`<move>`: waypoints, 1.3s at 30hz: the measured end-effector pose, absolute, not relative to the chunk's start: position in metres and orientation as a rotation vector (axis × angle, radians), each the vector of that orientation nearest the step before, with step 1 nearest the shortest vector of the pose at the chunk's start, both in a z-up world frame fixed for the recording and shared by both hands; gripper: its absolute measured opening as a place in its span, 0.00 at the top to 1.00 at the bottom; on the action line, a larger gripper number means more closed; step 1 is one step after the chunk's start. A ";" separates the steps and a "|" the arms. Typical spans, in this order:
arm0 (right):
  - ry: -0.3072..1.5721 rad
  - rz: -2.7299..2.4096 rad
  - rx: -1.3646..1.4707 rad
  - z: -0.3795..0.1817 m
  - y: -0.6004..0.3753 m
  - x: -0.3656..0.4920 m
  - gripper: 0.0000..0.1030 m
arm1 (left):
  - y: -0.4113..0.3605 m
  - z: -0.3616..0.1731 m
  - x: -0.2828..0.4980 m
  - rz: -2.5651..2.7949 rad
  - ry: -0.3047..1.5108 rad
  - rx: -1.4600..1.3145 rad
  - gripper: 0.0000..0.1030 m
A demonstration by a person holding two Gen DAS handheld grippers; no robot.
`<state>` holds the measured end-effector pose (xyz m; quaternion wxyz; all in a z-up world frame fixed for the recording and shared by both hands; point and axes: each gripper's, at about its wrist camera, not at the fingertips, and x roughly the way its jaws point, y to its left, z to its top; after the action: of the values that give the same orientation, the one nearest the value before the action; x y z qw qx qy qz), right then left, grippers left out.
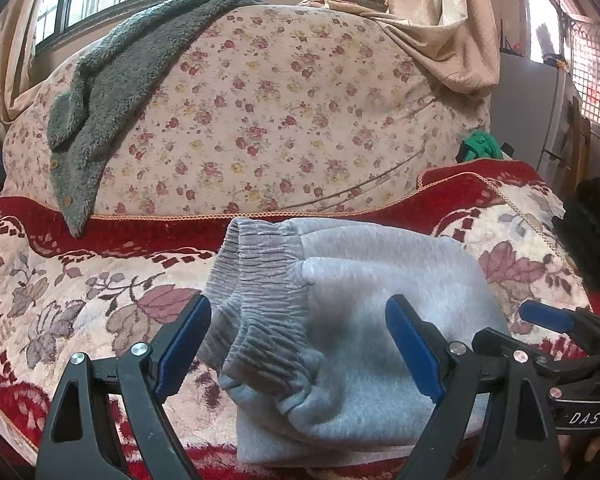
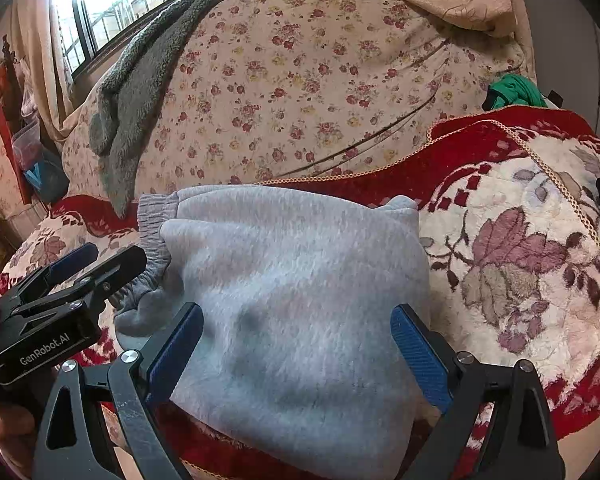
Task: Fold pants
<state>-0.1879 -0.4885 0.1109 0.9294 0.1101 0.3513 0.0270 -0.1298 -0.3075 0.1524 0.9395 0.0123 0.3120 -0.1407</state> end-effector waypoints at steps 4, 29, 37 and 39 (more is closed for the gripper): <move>0.726 0.052 0.228 0.110 -0.489 -0.186 0.05 | -0.306 0.150 -0.129 -0.286 0.639 0.030 0.14; 0.737 0.030 0.241 0.107 -0.499 -0.190 0.05 | -0.315 0.154 -0.128 -0.314 0.638 0.067 0.10; 0.741 0.028 0.243 0.107 -0.501 -0.190 0.05 | -0.321 0.153 -0.129 -0.323 0.637 0.086 0.10; 0.744 0.028 0.246 0.106 -0.501 -0.190 0.05 | -0.323 0.153 -0.129 -0.326 0.634 0.089 0.10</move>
<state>-0.1900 -0.5014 0.1059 0.9242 0.1197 0.3625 0.0137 -0.1293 -0.3226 0.1529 0.9362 0.0436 0.3100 -0.1595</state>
